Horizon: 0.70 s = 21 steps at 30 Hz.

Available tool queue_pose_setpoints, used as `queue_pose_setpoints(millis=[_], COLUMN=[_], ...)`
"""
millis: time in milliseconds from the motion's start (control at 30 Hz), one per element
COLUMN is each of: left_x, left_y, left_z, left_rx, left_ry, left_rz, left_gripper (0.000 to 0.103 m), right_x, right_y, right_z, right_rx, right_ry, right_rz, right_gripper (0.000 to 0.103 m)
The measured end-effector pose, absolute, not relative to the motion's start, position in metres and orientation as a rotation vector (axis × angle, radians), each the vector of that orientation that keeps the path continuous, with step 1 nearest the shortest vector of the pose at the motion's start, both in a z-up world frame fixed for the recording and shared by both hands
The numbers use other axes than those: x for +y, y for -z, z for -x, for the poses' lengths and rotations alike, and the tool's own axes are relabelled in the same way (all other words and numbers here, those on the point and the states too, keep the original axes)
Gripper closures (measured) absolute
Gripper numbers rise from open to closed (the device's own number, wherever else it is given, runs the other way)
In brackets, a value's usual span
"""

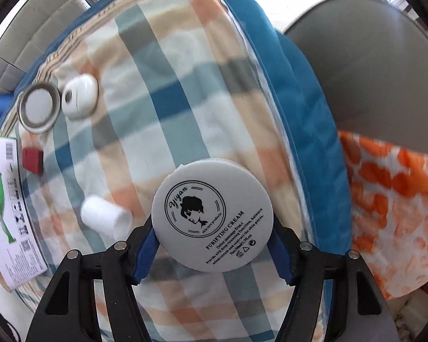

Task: Organize rigid objects
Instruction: 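Grasp white cream tin with right gripper while left gripper grasps gold tape roll, then carry gold tape roll and white cream tin over the box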

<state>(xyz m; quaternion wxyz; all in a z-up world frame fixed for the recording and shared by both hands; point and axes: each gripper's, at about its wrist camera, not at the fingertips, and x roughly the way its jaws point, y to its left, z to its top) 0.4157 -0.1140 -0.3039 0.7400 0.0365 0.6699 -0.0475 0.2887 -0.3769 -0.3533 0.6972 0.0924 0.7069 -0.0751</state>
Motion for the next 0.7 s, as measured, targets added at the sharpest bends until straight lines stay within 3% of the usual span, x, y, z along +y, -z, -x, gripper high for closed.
queue_pose_setpoints(millis=[33,133,233,300,333,367,700], left_x=[-0.118,-0.128,-0.137,-0.142,-0.143,-0.144,-0.154], left_y=[0.312,0.339,0.36,0.37,0.374,0.378,0.381], left_z=[-0.422,-0.434,-0.44,-0.441,-0.442,-0.442,-0.441], left_rx=[1.492,1.57,1.624,1.647,1.66,1.67,1.633], left_ry=[0.12,0.148,0.167,0.183,0.187,0.189,0.202], left_rz=[-0.093,-0.121,-0.145,-0.142,-0.138,-0.136,-0.124], left_gripper=[0.002,0.021,0.028,0.052,0.069,0.077,0.078], right_x=[-0.378,-0.382,-0.383,-0.381,-0.372,-0.371,-0.362], right_y=[0.353,0.358,0.365,0.369,0.372,0.373,0.371], right_z=[-0.297,-0.323,-0.339,-0.35,-0.354,-0.358,-0.384], right_rx=[1.577,1.593,1.614,1.626,1.63,1.631,1.637], right_ry=[0.167,0.16,0.156,0.155,0.159,0.162,0.187], right_rz=[-0.205,-0.21,-0.204,-0.202,-0.2,-0.201,-0.208], right_gripper=[0.033,0.033,0.033,0.033,0.033,0.033,0.033])
